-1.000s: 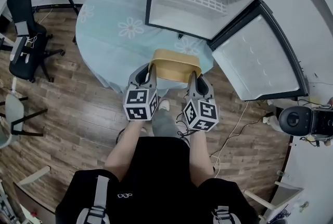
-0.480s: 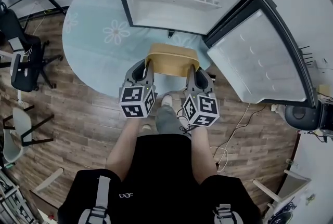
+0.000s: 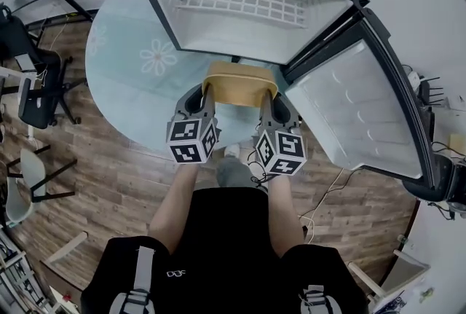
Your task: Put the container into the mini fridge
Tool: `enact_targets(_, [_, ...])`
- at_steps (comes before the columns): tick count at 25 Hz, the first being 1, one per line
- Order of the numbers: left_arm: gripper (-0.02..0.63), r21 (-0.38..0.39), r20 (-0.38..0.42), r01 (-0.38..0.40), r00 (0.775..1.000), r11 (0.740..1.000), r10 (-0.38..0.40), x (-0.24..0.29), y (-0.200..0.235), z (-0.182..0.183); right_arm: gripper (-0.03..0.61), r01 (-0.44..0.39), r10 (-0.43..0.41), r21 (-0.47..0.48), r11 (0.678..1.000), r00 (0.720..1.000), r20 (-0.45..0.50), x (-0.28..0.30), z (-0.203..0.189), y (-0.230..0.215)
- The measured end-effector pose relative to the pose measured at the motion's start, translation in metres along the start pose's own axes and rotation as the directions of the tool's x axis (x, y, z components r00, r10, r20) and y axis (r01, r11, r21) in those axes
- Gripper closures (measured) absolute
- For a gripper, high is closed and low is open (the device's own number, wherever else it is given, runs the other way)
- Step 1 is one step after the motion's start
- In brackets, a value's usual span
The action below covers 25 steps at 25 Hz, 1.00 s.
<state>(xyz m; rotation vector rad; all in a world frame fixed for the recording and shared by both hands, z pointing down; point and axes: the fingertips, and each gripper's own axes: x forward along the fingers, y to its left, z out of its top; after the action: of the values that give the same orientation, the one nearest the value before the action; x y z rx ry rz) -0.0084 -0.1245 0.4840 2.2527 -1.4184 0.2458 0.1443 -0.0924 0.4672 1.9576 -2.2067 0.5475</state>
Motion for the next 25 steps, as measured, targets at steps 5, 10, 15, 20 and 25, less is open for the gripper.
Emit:
enact_targets(5, [0.594,-0.002,0.008,-0.035,0.999,0.999,0.035,0.014,-0.001,0.012,0.552,-0.036,0.036,0.007,0.999,0.999,0.005,0.019,0.011,-0.009])
enact_targets(10, [0.594,-0.006,0.011,-0.069,0.998,0.998,0.069,0.016,0.004,0.015,0.552,-0.073,0.073,0.003,0.997,0.997,0.004,0.031,0.016,-0.008])
enact_targets(15, [0.592,-0.008,0.020,-0.072,0.997,0.997,0.072,0.022,0.007,0.031,0.552,-0.081,0.081,-0.003,0.997,0.997,0.014,0.040,0.029,-0.006])
enact_targets(20, [0.593,-0.008,0.002,-0.058,0.998,0.998,0.058,0.035,0.008,0.034,0.552,-0.066,0.066,0.008,0.998,0.998,0.006,0.049,0.032,-0.011])
enact_targets(25, [0.591,-0.013,-0.020,-0.047,0.999,0.999,0.047,0.048,0.014,0.035,0.552,-0.055,0.055,0.018,0.998,0.998,-0.003,0.062,0.032,-0.013])
